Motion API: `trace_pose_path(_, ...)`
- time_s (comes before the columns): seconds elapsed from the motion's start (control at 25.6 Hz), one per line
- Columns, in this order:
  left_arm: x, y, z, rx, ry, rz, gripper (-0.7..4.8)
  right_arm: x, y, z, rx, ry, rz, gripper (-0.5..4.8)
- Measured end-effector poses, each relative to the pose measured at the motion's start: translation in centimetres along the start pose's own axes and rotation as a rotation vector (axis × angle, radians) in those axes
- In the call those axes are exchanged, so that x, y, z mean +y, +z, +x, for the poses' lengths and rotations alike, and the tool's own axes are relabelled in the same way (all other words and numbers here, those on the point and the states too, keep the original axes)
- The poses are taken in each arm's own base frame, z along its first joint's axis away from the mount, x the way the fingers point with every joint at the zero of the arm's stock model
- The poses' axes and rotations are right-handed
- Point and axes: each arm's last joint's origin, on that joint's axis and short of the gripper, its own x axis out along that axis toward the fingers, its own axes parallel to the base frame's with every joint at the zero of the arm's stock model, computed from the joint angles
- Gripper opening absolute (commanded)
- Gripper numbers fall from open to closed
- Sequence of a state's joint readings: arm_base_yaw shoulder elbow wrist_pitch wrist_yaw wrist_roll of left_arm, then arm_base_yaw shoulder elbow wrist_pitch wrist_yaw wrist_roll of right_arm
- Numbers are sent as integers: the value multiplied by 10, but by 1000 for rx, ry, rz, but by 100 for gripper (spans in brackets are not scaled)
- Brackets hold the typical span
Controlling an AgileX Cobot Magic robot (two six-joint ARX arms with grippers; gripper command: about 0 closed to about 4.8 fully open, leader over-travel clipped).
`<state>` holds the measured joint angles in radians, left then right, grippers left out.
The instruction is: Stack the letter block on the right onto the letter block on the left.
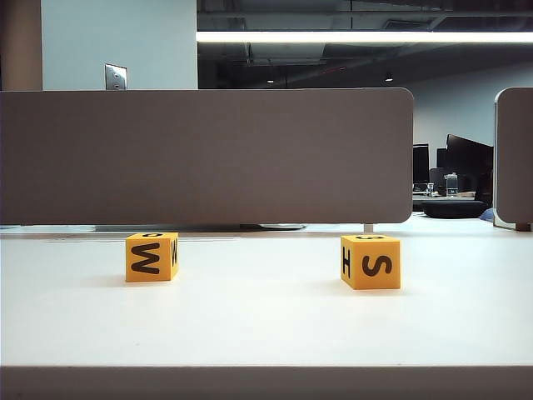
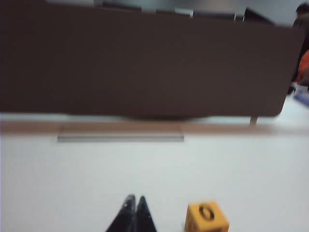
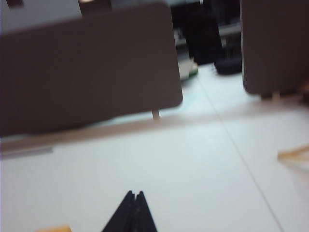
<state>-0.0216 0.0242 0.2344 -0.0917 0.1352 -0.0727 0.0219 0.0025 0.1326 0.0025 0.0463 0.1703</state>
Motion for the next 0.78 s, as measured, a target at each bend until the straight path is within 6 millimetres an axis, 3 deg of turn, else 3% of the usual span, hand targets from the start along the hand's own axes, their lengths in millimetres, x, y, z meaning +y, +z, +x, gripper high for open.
trace_pose_path(0.23,-4,59,4,-52,-4,17,-5,10,62,-10,-94,22,6,-9)
trace_pose_path(0.43,-5,103,27,-25,-26,17,-5,18,104,-11,-90,20,-34,-9)
trace_pose_path(0.51,-5,122,52,25,-93,8,-5,21,118,1,-56,13,-101,-9)
trace_pose_path(0.78,-5,141,99,110,-195,-15,-5,29,148,44,38,23,-141,-9)
